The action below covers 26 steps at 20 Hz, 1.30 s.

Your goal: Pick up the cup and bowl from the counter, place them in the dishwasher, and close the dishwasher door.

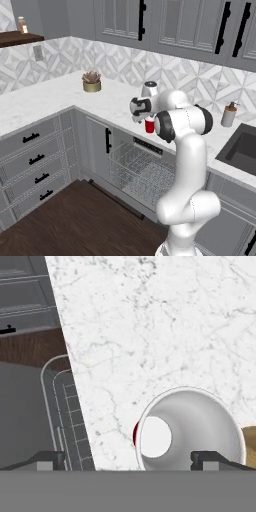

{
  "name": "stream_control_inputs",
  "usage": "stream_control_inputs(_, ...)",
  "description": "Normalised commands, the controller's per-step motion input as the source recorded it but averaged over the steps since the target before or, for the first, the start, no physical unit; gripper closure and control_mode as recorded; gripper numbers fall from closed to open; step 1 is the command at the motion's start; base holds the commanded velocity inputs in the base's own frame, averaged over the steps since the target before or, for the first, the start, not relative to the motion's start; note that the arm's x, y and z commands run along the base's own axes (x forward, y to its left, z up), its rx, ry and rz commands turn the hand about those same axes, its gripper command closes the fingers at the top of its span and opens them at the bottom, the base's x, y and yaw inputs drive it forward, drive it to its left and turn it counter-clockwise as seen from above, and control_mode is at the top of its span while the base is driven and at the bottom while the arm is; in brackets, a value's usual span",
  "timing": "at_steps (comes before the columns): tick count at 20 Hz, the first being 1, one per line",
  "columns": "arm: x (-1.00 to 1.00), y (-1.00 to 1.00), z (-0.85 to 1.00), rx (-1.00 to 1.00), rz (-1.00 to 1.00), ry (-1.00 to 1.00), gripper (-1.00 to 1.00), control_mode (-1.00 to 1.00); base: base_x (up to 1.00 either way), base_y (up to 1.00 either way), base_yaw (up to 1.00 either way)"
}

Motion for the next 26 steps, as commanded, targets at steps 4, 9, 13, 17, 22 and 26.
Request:
stream_control_inputs(4, 0.03, 0.00, -0.03, 0.00, 0.00, 0.04, -1.00, -1.00, 0.00, 0.00, 0.00)
stream_control_inputs(9, 0.00, 0.00, -0.19, 0.00, 0.00, 0.10, -1.00, -1.00, 0.00, 0.00, 0.00)
stream_control_inputs(13, 0.00, 0.00, -0.29, 0.00, 0.00, 0.09, -1.00, -1.00, 0.00, 0.00, 0.00)
stream_control_inputs(17, 0.00, -0.01, -0.02, 0.00, 0.02, 0.00, -1.00, -1.00, 0.00, 0.00, 0.00)
stream_control_inputs(22, 0.00, 0.00, -0.08, 0.00, 0.02, 0.02, -1.00, -1.00, 0.00, 0.00, 0.00)
stream_control_inputs(26, 0.00, 0.00, -0.26, 0.00, 0.02, 0.04, -1.00, -1.00, 0.00, 0.00, 0.00)
